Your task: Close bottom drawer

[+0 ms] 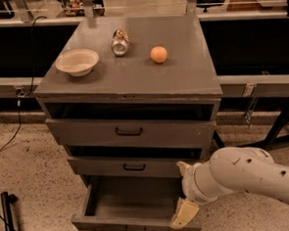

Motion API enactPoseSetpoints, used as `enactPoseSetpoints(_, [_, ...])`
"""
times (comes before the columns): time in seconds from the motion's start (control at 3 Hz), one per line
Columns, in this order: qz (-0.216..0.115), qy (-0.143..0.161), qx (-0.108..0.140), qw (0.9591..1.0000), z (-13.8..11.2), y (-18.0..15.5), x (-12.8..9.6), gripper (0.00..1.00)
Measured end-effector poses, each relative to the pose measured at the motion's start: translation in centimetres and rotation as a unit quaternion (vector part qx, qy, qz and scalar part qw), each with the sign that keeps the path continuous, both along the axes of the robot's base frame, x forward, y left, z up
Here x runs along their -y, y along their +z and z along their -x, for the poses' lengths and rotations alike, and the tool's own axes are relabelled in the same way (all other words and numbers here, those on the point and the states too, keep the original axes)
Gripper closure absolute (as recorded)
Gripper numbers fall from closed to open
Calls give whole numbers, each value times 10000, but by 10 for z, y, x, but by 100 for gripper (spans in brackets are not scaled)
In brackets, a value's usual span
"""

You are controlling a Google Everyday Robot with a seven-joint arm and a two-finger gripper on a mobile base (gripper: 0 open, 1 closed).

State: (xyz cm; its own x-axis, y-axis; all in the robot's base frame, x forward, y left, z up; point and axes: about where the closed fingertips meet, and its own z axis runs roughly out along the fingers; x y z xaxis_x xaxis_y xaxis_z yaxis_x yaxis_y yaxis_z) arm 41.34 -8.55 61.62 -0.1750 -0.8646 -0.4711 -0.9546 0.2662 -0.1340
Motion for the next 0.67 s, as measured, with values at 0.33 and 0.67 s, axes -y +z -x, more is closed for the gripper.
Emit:
enactPoseSetpoints(0.33, [98, -65, -327, 9994, -2, -38, 3, 0])
enactPoseSetpoints(0.67, [-196, -182, -652, 9975, 9, -110, -2, 0])
